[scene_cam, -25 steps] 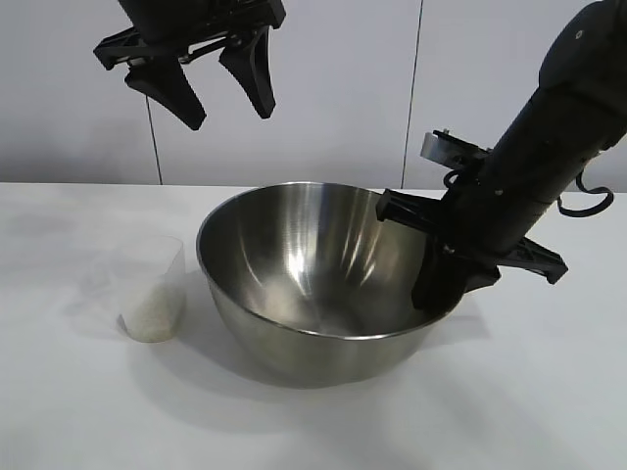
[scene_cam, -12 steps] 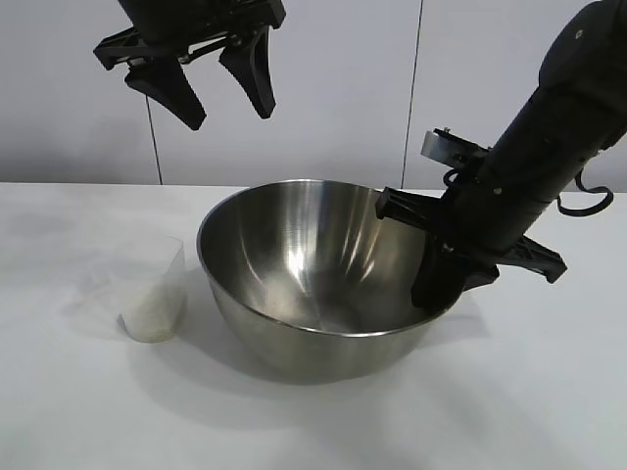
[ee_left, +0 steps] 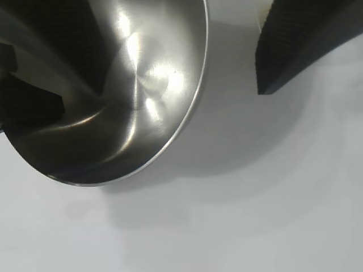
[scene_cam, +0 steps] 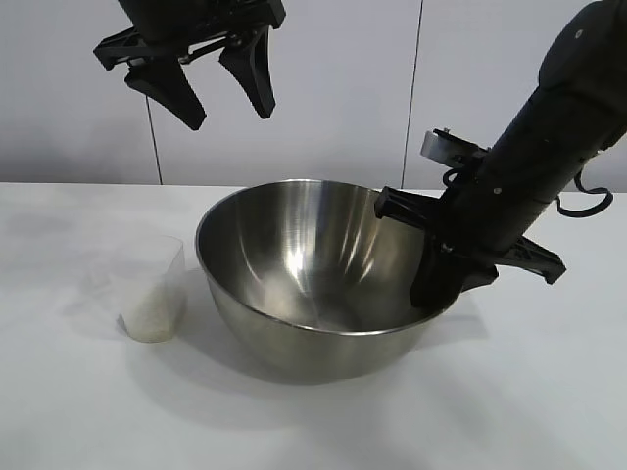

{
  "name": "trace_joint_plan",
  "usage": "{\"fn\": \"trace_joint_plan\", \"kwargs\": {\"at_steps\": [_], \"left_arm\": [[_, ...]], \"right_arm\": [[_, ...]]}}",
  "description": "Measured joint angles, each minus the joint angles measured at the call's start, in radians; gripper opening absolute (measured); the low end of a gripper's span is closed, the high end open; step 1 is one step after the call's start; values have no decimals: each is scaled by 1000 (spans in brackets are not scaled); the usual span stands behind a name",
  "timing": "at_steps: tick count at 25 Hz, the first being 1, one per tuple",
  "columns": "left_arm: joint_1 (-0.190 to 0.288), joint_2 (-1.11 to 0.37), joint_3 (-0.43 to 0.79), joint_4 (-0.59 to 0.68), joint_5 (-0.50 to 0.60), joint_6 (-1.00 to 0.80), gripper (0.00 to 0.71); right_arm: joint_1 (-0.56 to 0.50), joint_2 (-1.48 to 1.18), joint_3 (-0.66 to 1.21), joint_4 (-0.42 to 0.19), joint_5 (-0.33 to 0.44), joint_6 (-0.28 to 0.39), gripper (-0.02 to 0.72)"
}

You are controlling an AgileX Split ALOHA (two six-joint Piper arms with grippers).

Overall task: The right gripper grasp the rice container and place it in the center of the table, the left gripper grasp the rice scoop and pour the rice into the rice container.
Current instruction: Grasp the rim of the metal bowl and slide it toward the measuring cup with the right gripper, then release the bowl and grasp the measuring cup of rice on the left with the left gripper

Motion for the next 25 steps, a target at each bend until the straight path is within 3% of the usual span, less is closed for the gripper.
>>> {"fn": "trace_joint_plan", "kwargs": {"at_steps": [2, 5, 8, 14, 22, 25], "left_arm": [[0, 0, 0, 0, 0, -5, 532], [0, 0, 0, 0, 0, 0, 532], [0, 0, 0, 0, 0, 0, 532], [0, 0, 0, 0, 0, 0, 532], [0, 0, 0, 0, 0, -5, 532], [0, 0, 0, 0, 0, 0, 532]], "right_arm": [[0, 0, -1, 4, 4, 0, 382], [0, 0, -1, 6, 9, 6, 437], [0, 0, -15, -2, 50, 9, 449], [0, 0, -98, -81, 160, 43, 452], [-18, 0, -245, -286, 339, 131, 452], [-46, -1, -304, -311, 405, 142, 452]]}}
